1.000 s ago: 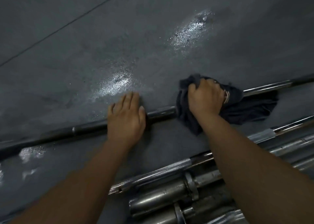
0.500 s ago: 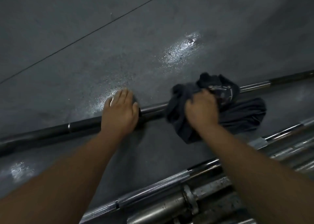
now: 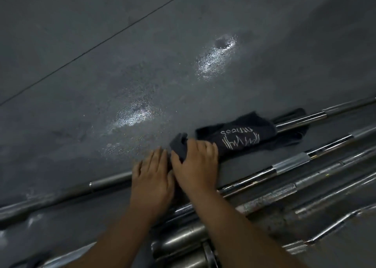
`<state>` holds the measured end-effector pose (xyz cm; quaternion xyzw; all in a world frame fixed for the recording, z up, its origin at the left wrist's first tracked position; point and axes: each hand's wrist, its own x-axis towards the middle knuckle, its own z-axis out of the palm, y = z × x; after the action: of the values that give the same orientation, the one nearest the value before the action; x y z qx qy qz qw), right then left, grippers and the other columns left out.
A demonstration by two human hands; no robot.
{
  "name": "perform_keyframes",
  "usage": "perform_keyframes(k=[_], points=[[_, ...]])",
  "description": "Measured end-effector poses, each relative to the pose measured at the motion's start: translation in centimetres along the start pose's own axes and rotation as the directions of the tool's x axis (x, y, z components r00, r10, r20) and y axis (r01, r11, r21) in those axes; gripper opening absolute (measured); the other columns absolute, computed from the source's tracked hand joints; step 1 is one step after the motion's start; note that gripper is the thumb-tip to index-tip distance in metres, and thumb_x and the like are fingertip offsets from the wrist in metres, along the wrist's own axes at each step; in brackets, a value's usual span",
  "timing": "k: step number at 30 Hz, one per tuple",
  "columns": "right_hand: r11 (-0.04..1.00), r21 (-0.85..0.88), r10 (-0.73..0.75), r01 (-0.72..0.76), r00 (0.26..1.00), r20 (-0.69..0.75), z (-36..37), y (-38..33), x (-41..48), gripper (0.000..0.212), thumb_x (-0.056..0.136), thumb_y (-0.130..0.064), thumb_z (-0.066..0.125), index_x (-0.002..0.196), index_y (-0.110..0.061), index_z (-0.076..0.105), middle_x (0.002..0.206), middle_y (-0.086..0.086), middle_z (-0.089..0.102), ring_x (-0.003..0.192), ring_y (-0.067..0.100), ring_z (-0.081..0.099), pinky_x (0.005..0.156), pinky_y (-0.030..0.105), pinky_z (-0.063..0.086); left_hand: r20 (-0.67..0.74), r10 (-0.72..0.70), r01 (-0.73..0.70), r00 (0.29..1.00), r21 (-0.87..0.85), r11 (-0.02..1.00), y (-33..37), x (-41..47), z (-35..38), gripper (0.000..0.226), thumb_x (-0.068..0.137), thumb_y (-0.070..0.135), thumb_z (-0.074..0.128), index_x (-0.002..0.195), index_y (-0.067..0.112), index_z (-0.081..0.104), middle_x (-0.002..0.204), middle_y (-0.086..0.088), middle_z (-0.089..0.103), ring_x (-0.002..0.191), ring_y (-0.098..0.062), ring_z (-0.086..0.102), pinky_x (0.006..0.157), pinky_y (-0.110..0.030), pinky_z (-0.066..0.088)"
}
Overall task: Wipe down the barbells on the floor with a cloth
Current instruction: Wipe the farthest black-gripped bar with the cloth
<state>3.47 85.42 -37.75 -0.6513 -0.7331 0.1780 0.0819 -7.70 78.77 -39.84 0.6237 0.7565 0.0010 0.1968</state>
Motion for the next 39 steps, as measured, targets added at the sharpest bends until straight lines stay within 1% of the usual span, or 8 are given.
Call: perform_keyframes(k=[3,9,11,18,24,31,35,39], points=[[0.98,-0.096,-0.177,0.177,0.984,0.008,-1.3,5.5,1.5,0.039,0.081,-0.057,0.054,0.09,-0.019,0.06,0.088,0.005,0.06,0.089,0.03,0.057,0.085,0.045,0.043,0.028,0.079,-0.079,0.997,-0.013,0.997,-0.9,-1.4,-0.2,0.058,0.096,0.042,0.031,0.144,0.016,0.049,0.148,-0.003,0.05,0.133,-0.021,0.05,0.105,-0.037,0.024],[0.984,-0.055,0.157,-0.17,0.97,-0.184,-1.1,9.6,6.1,0.035,0.084,-0.041,0.057,0.101,-0.012,0.067,0.13,0.023,0.053,0.122,0.042,0.047,0.106,0.053,0.035,-0.069,0.082,-0.08,0.994,0.029,0.996,-1.6,0.9,0.0,0.051,0.099,0.046,0.031,0.14,0.024,0.052,0.143,0.004,0.054,0.135,-0.018,0.046,0.106,-0.039,0.027],[0.978,0.037,0.208,-0.206,0.941,-0.266,0.0,6.3,6.5,0.031,0.081,-0.035,0.054,0.088,-0.008,0.067,0.104,0.023,0.065,0.102,0.042,0.058,0.098,0.052,0.04,-0.101,0.068,-0.064,0.993,0.037,0.997,-2.1,3.0,-0.5,0.049,0.099,0.046,0.03,0.136,0.024,0.054,0.139,0.005,0.058,0.131,-0.018,0.049,0.107,-0.042,0.032],[0.959,0.014,-0.283,0.284,0.957,-0.059,-0.9,3.4,7.5,0.028,0.073,-0.031,0.057,0.093,-0.011,0.059,0.095,0.014,0.062,0.09,0.036,0.058,0.084,0.044,0.044,-0.077,-0.013,0.013,0.997,-0.001,1.0,-4.7,10.7,-2.9,0.054,0.103,0.044,0.026,0.15,0.018,0.034,0.161,-0.004,0.027,0.15,-0.022,0.021,0.119,-0.047,0.016],[0.966,0.014,0.257,-0.258,0.951,-0.171,-3.2,9.4,13.2,0.058,0.077,-0.043,0.037,0.111,-0.001,0.059,0.128,0.026,0.055,0.128,0.041,0.045,0.113,0.046,0.031,-0.218,-0.082,0.092,0.972,0.037,0.995,-3.1,9.1,-2.1,0.051,0.096,0.045,0.03,0.128,0.018,0.058,0.141,-0.002,0.055,0.133,-0.026,0.046,0.106,-0.047,0.031],[0.923,0.137,-0.373,0.358,0.923,0.098,0.1,-1.9,10.0,0.031,0.076,-0.026,0.057,0.103,-0.012,0.058,0.103,0.012,0.064,0.099,0.035,0.057,0.086,0.042,0.042,-0.128,-0.071,0.073,0.989,0.015,0.997,-4.8,14.1,-4.7,0.058,0.096,0.046,0.017,0.135,0.017,0.05,0.145,-0.005,0.049,0.136,-0.025,0.041,0.106,-0.045,0.031],[0.999,-0.017,-0.036,0.035,0.999,-0.037,-3.1,7.0,15.2,0.054,0.081,-0.035,0.054,0.13,-0.014,0.049,0.108,0.023,0.067,0.099,0.042,0.063,0.083,0.045,0.048,-0.154,0.003,-0.004,0.988,-0.007,1.0,-5.0,13.2,-4.7,0.037,0.101,0.039,0.025,0.107,0.019,0.055,0.113,-0.008,0.063,0.106,-0.03,0.057,0.086,-0.044,0.042],[0.976,0.062,0.219,-0.211,0.958,-0.187,-4.7,10.9,15.4,0.067,0.075,-0.042,0.031,0.11,0.005,0.063,0.115,0.03,0.061,0.115,0.041,0.052,0.106,0.048,0.038,-0.19,-0.002,-0.001,0.982,-0.013,1.0,-4.0,9.1,-2.5,0.056,0.094,0.042,0.033,0.138,0.014,0.051,0.145,-0.008,0.051,0.136,-0.028,0.044,0.104,-0.048,0.036]])
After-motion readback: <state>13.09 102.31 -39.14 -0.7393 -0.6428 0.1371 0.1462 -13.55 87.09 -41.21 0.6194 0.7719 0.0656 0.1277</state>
